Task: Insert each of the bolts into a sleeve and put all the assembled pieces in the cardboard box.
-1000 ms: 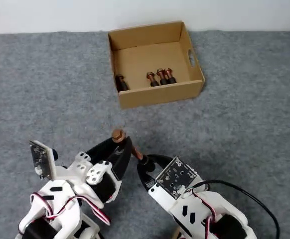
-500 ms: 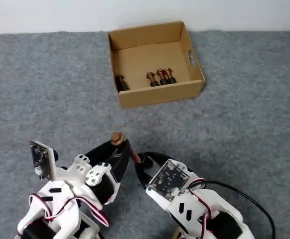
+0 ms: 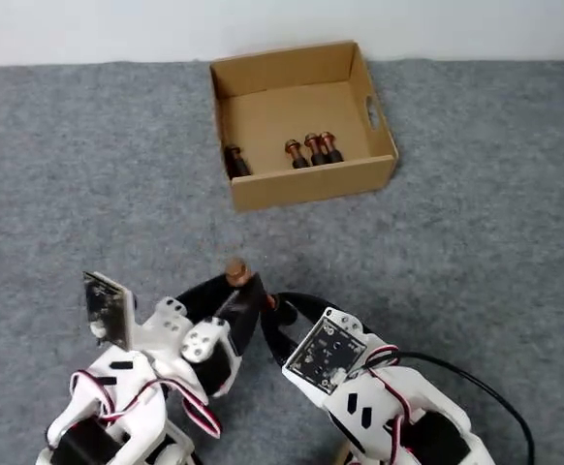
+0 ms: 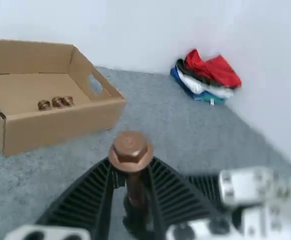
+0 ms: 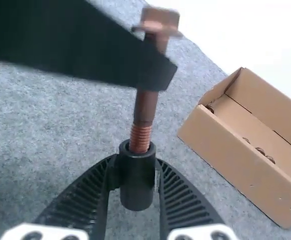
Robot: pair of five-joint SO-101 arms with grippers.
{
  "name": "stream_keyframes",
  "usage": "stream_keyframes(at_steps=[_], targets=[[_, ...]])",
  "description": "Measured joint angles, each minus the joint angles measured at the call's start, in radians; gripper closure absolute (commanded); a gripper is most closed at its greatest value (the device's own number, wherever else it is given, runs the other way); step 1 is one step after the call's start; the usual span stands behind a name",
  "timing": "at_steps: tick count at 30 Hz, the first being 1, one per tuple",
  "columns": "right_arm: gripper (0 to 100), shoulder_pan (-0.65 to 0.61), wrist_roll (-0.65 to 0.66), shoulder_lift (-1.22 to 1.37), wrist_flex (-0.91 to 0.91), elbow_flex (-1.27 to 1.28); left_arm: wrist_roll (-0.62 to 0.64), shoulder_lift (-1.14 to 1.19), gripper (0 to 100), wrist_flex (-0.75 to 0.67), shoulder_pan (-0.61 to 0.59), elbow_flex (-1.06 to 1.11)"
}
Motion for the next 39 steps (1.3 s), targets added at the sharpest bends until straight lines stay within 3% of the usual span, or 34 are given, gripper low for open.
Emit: stream_keyframes(at_steps=[7, 13, 26, 31, 35, 39], targets=[[99.0, -0.008, 0.003, 0.0, 0.002, 0.0, -0.063, 0.002, 98, 0.164, 0.138, 0.014], [99.0, 0.002, 0.003, 0.002, 0.002, 0.002, -0.087, 0.0, 80, 0.189, 0.147, 0.021], [99.0, 0.005, 0.003, 0.0, 0.0, 0.006, -0.233, 0.003, 81, 0.241, -0.052, -0.032], [99.0, 0.118, 0.003, 0.0, 0.0, 0.006, -0.233, 0.003, 100, 0.244, -0.098, -0.058], [99.0, 0.269, -0.008, 0.0, 0.0, 0.006, -0.23, 0.003, 99, 0.192, -0.198, -0.058], [99.1, 0.428, -0.126, 0.0, 0.003, 0.006, -0.23, 0.003, 100, 0.15, -0.311, -0.008]])
